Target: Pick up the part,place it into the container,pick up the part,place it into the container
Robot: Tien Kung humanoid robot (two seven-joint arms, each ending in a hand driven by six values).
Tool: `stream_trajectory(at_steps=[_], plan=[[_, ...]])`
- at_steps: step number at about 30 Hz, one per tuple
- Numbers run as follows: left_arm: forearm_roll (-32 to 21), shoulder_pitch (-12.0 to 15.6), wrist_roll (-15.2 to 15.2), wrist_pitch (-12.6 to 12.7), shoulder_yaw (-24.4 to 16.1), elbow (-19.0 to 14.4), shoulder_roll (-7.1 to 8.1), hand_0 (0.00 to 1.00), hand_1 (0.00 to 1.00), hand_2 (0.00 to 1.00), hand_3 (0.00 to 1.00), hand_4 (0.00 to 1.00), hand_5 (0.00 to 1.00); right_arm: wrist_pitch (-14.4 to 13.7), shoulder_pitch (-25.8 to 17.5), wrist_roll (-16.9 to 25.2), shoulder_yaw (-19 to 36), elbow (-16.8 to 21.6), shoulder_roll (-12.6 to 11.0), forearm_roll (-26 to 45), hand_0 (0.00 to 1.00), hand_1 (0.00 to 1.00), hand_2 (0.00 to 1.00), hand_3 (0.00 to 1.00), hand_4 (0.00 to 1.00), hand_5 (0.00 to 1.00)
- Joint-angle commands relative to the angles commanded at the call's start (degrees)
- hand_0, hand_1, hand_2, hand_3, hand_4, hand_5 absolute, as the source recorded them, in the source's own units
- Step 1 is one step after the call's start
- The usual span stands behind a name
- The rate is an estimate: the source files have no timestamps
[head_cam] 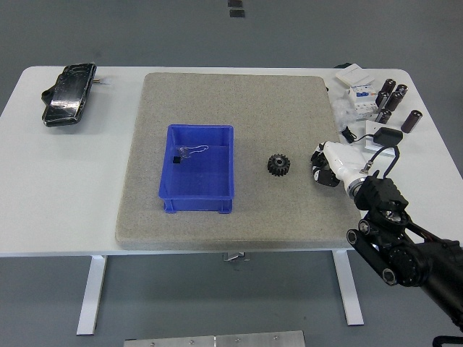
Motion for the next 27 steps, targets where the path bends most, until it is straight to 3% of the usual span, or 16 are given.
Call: stream_trajectory(at_steps=[5, 6, 8, 15, 21, 27], plan=[[-0.1, 0.0, -0.1, 0.0, 0.0, 0.0, 0.0, 0.638, 0.613, 0.578, 0.59, 0.688, 0.106, -0.7, 0.0, 0.3, -0.2, 0.7, -0.1, 0.2, 0.493, 0.33, 0.471, 0.457, 0.123, 0.002], [-0.1, 0.0, -0.1, 0.0, 0.0, 0.0, -0.01, 0.638, 0.613, 0.579, 0.592, 0.688, 0.101, -1.0, 0.0, 0.4, -0.2, 1.1, -0.2, 0.3, 0.5, 0.333, 0.432, 0.397, 0.088, 0.002], [-0.2, 0.0, -0.1, 0.1, 0.0, 0.0, -0.03, 0.638, 0.613, 0.579, 0.592, 0.688, 0.101, -1.6, 0.1, 0.6, -0.3, 2.0, -0.3, 0.4, 0.5, 0.333, 0.432, 0.397, 0.088, 0.002], [-0.4, 0.0, -0.1, 0.1, 0.0, 0.0, -0.12, 0.638, 0.613, 0.58, 0.592, 0.689, 0.103, -3.4, 1.7, 1.0, -2.7, 7.8, 0.4, 1.6, 0.49, 0.328, 0.412, 0.368, 0.071, 0.002], [-0.4, 0.1, 0.1, 0.2, 0.0, 0.0, -0.15, 0.638, 0.613, 0.579, 0.592, 0.692, 0.111, -5.0, 4.4, 0.7, -9.1, 13.8, 3.7, 3.0, 0.493, 0.327, 0.41, 0.366, 0.067, 0.002], [-0.2, 0.0, 0.1, 0.1, -0.1, 0.0, -0.15, 0.639, 0.613, 0.579, 0.592, 0.695, 0.115, -6.8, 6.6, 0.6, -16.2, 15.1, 8.2, 3.0, 0.537, 0.346, 0.436, 0.386, 0.087, 0.002]])
